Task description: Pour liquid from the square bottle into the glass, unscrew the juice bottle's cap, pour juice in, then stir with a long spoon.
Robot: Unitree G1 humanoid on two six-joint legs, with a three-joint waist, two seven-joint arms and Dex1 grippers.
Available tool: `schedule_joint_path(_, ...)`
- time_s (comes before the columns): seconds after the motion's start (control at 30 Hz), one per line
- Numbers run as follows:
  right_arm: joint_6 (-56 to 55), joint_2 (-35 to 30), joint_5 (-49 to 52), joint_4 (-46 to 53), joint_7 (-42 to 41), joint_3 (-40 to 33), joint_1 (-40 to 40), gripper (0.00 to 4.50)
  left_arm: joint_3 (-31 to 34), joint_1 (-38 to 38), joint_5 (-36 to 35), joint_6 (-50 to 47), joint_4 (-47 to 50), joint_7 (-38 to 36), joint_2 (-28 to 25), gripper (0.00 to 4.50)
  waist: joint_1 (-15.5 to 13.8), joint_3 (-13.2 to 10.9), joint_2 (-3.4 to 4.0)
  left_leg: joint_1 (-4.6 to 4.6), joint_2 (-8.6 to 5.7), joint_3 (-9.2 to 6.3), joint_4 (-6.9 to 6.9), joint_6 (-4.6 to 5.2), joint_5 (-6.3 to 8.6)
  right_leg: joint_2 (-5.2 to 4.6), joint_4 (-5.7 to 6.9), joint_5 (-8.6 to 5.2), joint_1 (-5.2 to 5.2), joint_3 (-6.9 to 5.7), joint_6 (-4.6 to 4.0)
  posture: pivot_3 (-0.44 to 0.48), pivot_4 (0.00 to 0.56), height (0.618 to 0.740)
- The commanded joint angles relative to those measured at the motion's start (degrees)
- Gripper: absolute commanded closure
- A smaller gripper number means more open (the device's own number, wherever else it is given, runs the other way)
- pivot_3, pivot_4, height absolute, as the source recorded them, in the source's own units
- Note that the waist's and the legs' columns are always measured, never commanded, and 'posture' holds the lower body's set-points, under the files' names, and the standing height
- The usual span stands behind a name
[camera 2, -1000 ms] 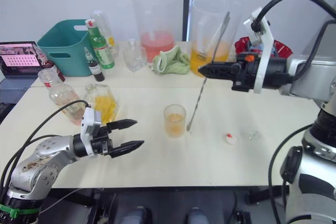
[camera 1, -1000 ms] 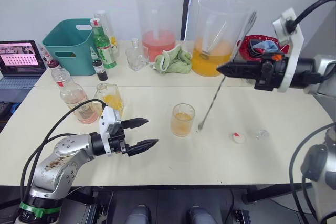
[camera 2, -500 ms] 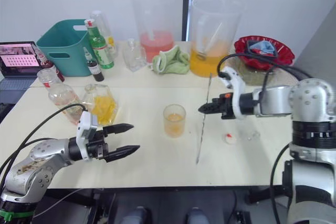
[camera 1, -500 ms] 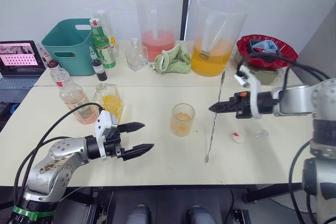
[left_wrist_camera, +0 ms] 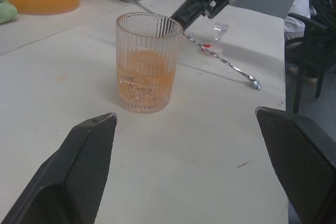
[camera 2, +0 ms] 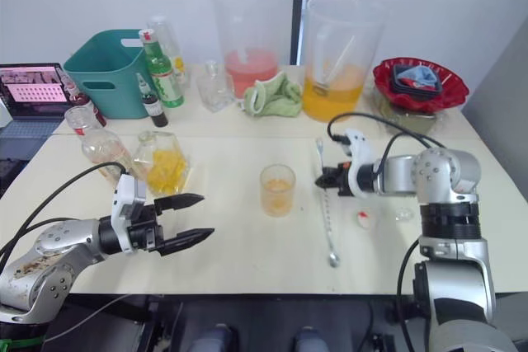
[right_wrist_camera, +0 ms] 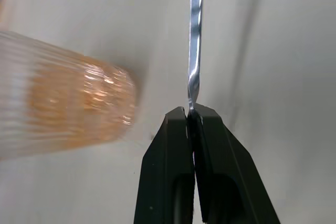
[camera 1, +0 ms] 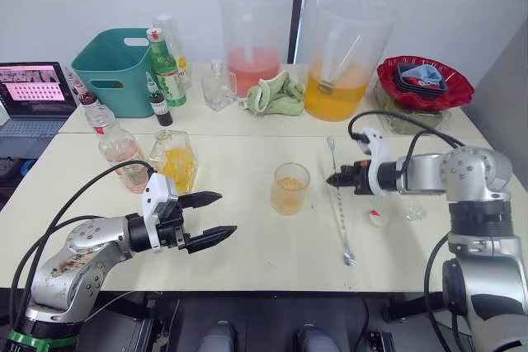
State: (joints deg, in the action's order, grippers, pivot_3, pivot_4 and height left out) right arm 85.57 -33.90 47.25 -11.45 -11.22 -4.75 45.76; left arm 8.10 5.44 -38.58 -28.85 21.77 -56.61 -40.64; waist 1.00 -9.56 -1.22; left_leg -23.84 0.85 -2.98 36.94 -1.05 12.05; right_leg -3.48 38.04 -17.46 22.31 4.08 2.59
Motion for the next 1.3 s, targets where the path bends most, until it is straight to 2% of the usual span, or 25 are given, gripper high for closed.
schedule_joint_path(0.03, -0.7, 0.1, -2.5, 1.6, -1.6, 0.1, 0.1, 4.50, 1.5, 0.3, -1.2, 0.0, 1.9, 0.2, -0.5, 0.02, 0.1, 0.0, 0.01, 0.00, 0.00, 0.00, 0.00, 0.00, 0.00, 0.00, 0.01, 0.00, 0.02, 0.01, 0.00, 0.000, 0.150, 0.740)
schedule_joint_path(0.4, -3.1, 3.0, -8.6, 3.0, -4.1, 0.1, -2.0, 4.50, 1.2, 0.5, -1.2, 0.0, 1.7, -0.1, -0.5, 0.02, 0.8, 0.0, 0.01, 0.02, 0.03, -0.01, -0.01, 0.00, 0.00, 0.04, 0.02, 0.00, 0.00, 0.00, 0.00, 0.000, 0.150, 0.740)
schedule_joint_path(0.57, -7.6, 3.3, -11.9, 3.8, -6.2, 1.1, -3.9, 2.83, 1.2, 0.5, -1.1, -0.1, 1.8, -0.2, -0.6, 0.00, 1.0, 0.0, 0.01, 0.03, 0.03, -0.02, -0.01, 0.00, 0.00, 0.04, 0.03, 0.00, -0.01, 0.00, 0.00, 0.000, 0.150, 0.740)
schedule_joint_path(0.67, -7.7, 2.1, -11.6, 7.7, -8.1, 0.7, -5.4, 1.82, 1.8, -0.2, -1.3, -0.1, 1.9, -0.6, -1.1, 0.00, 0.9, 0.0, 0.01, 0.03, 0.02, -0.04, -0.01, 0.00, 0.00, 0.03, 0.03, 0.00, -0.04, -0.02, 0.00, 0.000, 0.150, 0.740)
schedule_joint_path(0.83, -11.7, -3.5, -9.7, 18.3, -14.1, -2.5, -8.7, 0.10, 4.5, -2.2, -1.9, 0.2, 2.1, -2.3, -3.4, 0.00, 0.7, 0.0, 0.02, 0.01, 0.00, -0.04, -0.01, 0.00, 0.00, 0.00, 0.02, 0.00, -0.01, -0.02, 0.00, 0.000, 0.150, 0.740)
schedule_joint_path(1.0, -23.8, -11.2, -9.1, 30.7, -24.2, -9.4, -21.1, 0.02, 10.0, -6.1, -2.9, 1.9, 0.9, -5.7, -6.2, 0.00, 0.6, 0.0, 0.02, 0.03, 0.04, -0.03, -0.06, 0.00, 0.01, 0.01, -0.03, 0.00, -0.03, -0.04, 0.00, 0.000, 0.150, 0.740)
schedule_joint_path(1.13, -32.5, -10.7, -6.2, 35.4, -31.1, -21.4, -33.6, 0.02, 13.5, -8.2, -1.6, 4.5, -2.1, -5.8, -5.5, 0.00, 0.2, 0.0, 0.01, 0.03, 0.04, 0.01, -0.05, 0.00, 0.01, 0.01, -0.09, -0.01, -0.06, 0.00, 0.01, 0.000, 0.150, 0.740)
schedule_joint_path(1.2, -41.9, -11.0, -10.9, 35.2, -34.4, -23.8, -40.9, 0.02, 14.5, -9.1, 0.0, 7.5, -4.2, -5.9, -4.6, 0.00, -0.2, 0.0, 0.01, 0.06, 0.05, 0.05, -0.02, 0.00, 0.00, 0.01, -0.09, -0.01, -0.08, 0.03, 0.01, 0.000, 0.150, 0.740)
schedule_joint_path(1.3, -49.6, -9.1, -11.2, 33.0, -38.6, -28.1, -47.8, 0.02, 15.4, -10.6, 1.5, 10.6, -7.8, -6.6, -3.9, 0.00, -0.2, 0.0, 0.00, 0.13, 0.05, 0.08, 0.00, -0.01, 0.00, 0.01, -0.14, -0.02, -0.17, 0.03, 0.02, 0.000, 0.150, 0.740)
